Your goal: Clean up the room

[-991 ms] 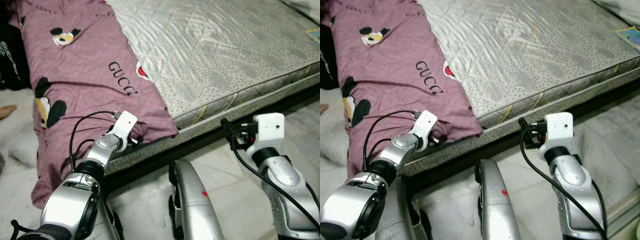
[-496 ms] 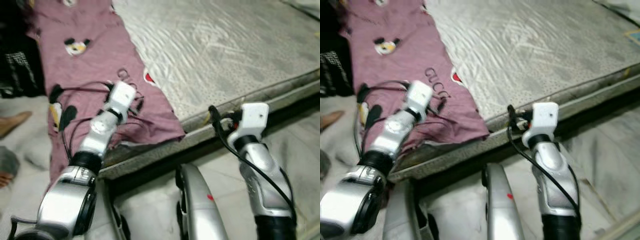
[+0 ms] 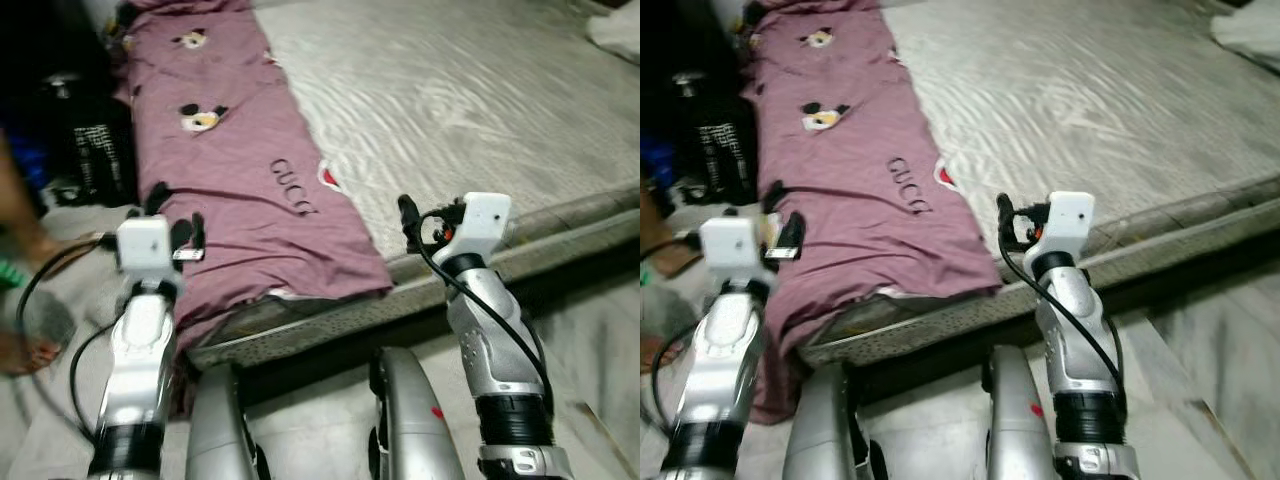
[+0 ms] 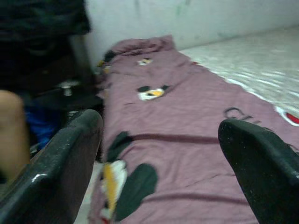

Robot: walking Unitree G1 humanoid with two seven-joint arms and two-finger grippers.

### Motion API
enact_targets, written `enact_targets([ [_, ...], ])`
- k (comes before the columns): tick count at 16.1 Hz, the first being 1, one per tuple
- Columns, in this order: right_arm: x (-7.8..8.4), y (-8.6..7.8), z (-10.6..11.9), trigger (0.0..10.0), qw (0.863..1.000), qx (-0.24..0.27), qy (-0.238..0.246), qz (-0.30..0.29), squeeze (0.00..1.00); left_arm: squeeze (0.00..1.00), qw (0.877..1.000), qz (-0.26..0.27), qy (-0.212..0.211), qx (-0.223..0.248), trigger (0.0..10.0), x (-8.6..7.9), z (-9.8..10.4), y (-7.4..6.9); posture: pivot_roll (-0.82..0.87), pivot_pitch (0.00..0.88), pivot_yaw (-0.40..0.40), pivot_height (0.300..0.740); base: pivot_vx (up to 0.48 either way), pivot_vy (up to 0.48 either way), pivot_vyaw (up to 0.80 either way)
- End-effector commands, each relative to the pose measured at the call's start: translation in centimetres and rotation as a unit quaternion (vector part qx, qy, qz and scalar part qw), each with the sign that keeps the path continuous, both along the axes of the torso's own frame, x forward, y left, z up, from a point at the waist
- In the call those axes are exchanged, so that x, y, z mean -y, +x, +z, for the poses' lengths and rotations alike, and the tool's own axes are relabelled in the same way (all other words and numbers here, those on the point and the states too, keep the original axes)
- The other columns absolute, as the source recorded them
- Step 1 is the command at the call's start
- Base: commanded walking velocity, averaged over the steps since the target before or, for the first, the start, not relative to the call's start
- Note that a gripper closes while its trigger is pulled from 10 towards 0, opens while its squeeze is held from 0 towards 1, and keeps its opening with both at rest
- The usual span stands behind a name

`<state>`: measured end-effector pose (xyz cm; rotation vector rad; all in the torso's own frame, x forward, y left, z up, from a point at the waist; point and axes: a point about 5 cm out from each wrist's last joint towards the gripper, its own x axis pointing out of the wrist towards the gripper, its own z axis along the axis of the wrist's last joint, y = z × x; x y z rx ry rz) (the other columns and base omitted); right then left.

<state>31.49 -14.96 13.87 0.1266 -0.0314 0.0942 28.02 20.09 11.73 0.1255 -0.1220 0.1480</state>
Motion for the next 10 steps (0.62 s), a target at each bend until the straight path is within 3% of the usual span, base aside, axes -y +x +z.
enact_targets([
  [1, -0.1, 0.3, 0.0, 10.0, 1.0, 0.002, 0.009, -0.001, 0.0, 0.0, 1.0, 0.009, 0.003, 0.018, 10.0, -0.1, 1.0, -0.1, -0.07, 0.0, 0.061, 0.531, 0.0, 0.0, 0.0],
  [4, -1.0, 0.8, 0.0, 10.0, 0.999, 0.022, 0.009, 0.022, 0.0, 0.0, 1.0, 0.013, 0.008, 0.008, 10.0, -0.2, 0.6, -0.1, -0.08, 0.0, 0.068, 0.535, 0.0, 0.0, 0.0],
  [7, -1.7, 1.5, 0.9, 10.0, 0.999, 0.04, 0.014, 0.034, 0.0, 0.0, 1.0, 0.022, 0.004, 0.02, 10.0, -0.6, 1.5, 1.0, -0.08, 0.0, 0.056, 0.568, 0.0, 0.0, 0.0],
  [10, -1.8, 2.1, 1.1, 10.0, 0.998, 0.048, 0.013, 0.035, 0.0, 0.0, 1.0, 0.02, -0.003, 0.014, 10.0, 0.1, 1.1, 0.8, -0.08, 0.0, 0.065, 0.606, 0.0, 0.0, 0.0],
])
